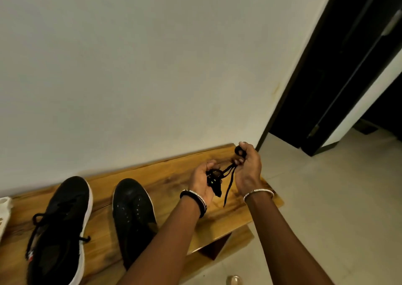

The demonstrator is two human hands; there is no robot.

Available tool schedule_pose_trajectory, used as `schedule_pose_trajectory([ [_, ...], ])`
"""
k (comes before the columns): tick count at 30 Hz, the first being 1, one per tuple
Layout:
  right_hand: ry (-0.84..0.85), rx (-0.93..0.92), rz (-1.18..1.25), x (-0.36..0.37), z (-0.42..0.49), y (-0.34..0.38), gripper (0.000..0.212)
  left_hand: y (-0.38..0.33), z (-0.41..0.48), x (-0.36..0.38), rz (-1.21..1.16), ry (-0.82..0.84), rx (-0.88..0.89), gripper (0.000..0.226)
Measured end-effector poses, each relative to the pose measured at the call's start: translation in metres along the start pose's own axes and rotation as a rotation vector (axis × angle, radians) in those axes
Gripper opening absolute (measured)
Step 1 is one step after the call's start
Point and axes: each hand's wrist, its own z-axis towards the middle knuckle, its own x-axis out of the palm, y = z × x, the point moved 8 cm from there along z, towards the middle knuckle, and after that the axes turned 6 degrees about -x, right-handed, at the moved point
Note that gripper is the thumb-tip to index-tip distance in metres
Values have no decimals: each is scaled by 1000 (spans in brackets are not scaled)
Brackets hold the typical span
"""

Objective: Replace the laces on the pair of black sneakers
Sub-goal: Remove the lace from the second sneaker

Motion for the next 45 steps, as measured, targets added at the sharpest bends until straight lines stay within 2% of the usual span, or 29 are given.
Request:
schedule_pose_trajectory([
  [2,-19,-10,-6,-11,18,-2,34,3,13,4,67,5,7,18],
  [6,-20,10,-126,-36,52,-25,32,10,39,-7,371,-10,7,32],
  [8,25,49,-333,-53,61,-45,26,14,48,-22,438,-26,-12,37],
  [10,81,72,-653,-74,63,-64,17,20,54,-39,459,-39,-35,39],
  [13,217,36,-1022,-98,52,-92,9,26,58,-66,477,-118,-44,33],
  [14,260,-10,-1147,-102,45,-100,13,29,60,-74,496,-153,-42,28],
  [17,289,-201,-1604,-112,12,-119,45,38,63,-92,558,-225,-29,11],
  [20,472,-324,-1756,-109,-30,-142,54,46,59,-100,676,-285,19,14],
  [22,570,-278,-1816,-112,-36,-152,66,48,53,-101,735,-318,49,17],
  [25,526,-187,-1852,-121,-16,-150,83,42,41,-98,764,-326,98,21],
  [27,520,-119,-1863,-125,0,-147,82,37,33,-95,775,-316,128,21],
  [31,511,-57,-1890,-126,21,-135,58,20,11,-89,761,-284,185,20],
  [34,315,-245,-1804,-105,5,-106,49,5,-9,-91,723,-276,222,20],
  [37,211,-234,-1638,-79,-34,-96,27,-10,-39,-101,666,-295,273,19],
  [40,285,-138,-1402,-46,-82,-100,17,-24,-78,-122,597,-367,336,18],
  [42,416,-59,-1209,-19,-118,-111,17,-35,-109,-146,597,-514,430,18],
  [45,591,76,-1060,17,-166,-128,35,-42,-154,-182,677,-792,497,14],
])
